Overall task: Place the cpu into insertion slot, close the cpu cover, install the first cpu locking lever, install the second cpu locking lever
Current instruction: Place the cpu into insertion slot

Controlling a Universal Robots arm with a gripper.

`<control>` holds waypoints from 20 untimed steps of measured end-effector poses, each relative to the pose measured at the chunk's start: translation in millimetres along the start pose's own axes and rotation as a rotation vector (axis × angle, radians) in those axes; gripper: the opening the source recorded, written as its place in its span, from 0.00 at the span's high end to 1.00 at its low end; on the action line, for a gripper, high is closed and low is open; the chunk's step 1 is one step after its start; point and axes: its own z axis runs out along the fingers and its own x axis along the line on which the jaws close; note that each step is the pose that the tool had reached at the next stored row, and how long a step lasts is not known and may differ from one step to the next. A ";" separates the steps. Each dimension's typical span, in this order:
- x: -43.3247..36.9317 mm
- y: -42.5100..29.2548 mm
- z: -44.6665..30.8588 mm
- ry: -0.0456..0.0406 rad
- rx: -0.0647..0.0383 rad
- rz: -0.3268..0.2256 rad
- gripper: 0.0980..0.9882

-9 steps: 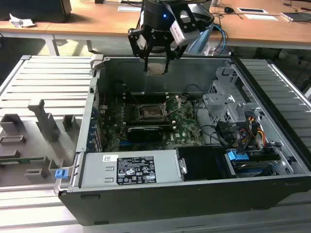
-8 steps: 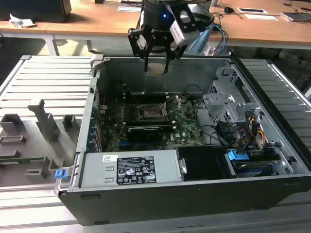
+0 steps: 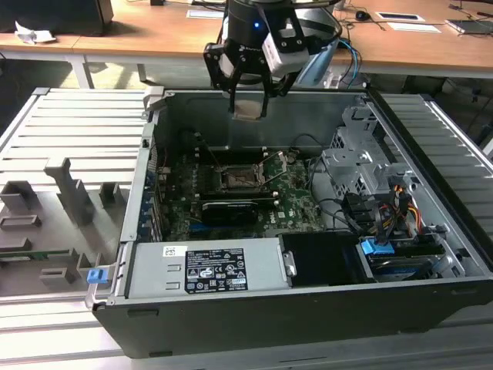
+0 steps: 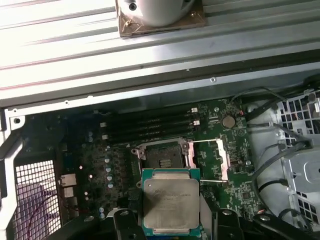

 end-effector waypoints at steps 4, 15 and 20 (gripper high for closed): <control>0.0 -0.1 1.7 -0.0027 -0.001 0.030 0.50; -0.1 -0.6 7.0 -0.0090 -0.002 0.100 0.50; 0.2 -0.8 9.2 -0.0107 -0.002 0.123 0.50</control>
